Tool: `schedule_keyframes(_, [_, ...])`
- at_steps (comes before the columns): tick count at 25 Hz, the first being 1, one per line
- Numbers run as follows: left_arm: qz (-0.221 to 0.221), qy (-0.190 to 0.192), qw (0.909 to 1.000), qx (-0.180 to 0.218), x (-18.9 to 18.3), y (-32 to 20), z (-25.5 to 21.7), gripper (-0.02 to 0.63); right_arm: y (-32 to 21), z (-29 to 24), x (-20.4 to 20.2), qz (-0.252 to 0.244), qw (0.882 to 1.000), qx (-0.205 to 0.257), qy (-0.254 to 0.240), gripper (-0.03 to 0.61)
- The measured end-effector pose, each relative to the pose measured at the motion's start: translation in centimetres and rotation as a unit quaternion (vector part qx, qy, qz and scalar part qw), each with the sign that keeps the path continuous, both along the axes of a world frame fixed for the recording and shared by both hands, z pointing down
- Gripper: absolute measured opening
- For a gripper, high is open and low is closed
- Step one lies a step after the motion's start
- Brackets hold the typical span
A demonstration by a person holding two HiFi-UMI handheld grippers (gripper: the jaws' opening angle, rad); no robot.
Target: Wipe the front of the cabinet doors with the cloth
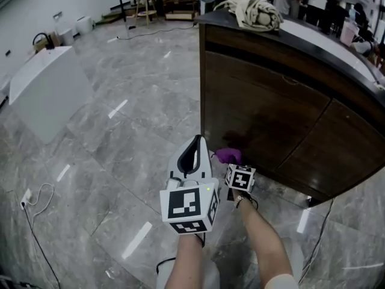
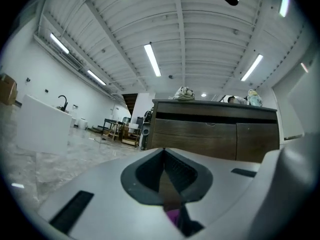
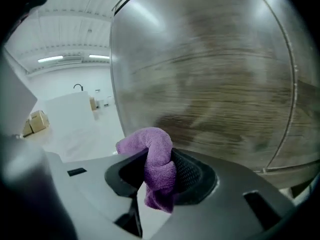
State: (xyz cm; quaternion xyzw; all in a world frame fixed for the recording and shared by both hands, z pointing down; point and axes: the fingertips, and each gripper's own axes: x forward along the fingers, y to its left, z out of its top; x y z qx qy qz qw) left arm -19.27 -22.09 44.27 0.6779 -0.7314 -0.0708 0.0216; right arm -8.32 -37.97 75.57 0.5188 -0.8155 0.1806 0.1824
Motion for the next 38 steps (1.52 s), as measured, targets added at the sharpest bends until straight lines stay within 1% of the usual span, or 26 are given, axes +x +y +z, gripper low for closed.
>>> schedule_keyframes(2, [-0.012,-0.013,0.9998,0.000,-1.1,0.9,-0.4,0.008,-0.7,0.0,-2.2,-0.007,1.000,0.004,-0.003,0.141])
schedule_keyframes(4, [-0.018,-0.009,0.9998,0.003,-2.1,1.5,-0.7,0.006,-1.6,-0.3,-4.5,-0.027,1.000,0.010,-0.004,0.141])
schedule_keyframes(7, [-0.028,0.006,0.9996,0.008,-3.3,2.0,-0.9,0.008,-2.4,0.1,-7.6,-0.064,0.998,-0.020,0.006,0.141])
schedule_keyframes(9, [-0.027,-0.003,0.9996,0.004,-3.2,2.1,-0.8,0.007,-2.8,0.2,-7.4,-0.051,0.998,-0.034,0.019,0.140])
schedule_keyframes(11, [-0.017,-0.012,0.9998,0.001,-2.5,1.6,-0.6,0.008,-3.4,-0.1,-5.5,-0.022,0.999,-0.037,0.017,0.140])
schedule_keyframes(13, [-0.006,-0.019,0.9998,-0.003,-1.8,0.9,-0.4,0.008,-3.6,-0.8,-3.9,-0.006,1.000,-0.027,0.001,0.140])
schedule_keyframes(15, [0.007,-0.029,0.9995,-0.006,-0.7,0.1,-0.1,0.007,-3.3,-0.9,-1.9,0.010,1.000,-0.021,-0.001,0.140])
schedule_keyframes(19, [0.055,-0.044,0.9974,-0.011,3.0,-1.7,0.7,0.006,-2.5,-0.4,3.7,0.040,0.999,-0.019,-0.003,0.140])
schedule_keyframes(21, [0.080,-0.050,0.9955,-0.011,5.0,-2.5,0.9,0.007,-2.0,0.0,6.9,0.046,0.999,-0.015,0.002,0.140])
schedule_keyframes(25, [0.114,-0.047,0.9923,-0.008,8.1,-4.0,1.3,0.006,-1.2,-0.1,12.6,0.056,0.998,-0.009,0.017,0.140])
schedule_keyframes(28, [0.143,-0.046,0.9884,-0.020,10.9,-5.4,2.7,0.007,-0.6,-0.5,16.2,0.062,0.998,-0.002,0.025,0.140])
schedule_keyframes(32, [0.178,-0.059,0.9818,-0.031,14.5,-6.7,4.1,0.006,-0.1,-1.4,20.1,0.076,0.997,0.001,0.016,0.140])
schedule_keyframes(36, [0.205,-0.037,0.9777,-0.026,17.2,-7.8,4.7,0.007,0.4,-1.7,24.5,0.099,0.995,0.007,0.011,0.140])
schedule_keyframes(38, [0.213,-0.038,0.9760,-0.028,17.9,-8.4,5.4,0.007,1.0,-1.4,27.6,0.122,0.992,0.009,0.014,0.140])
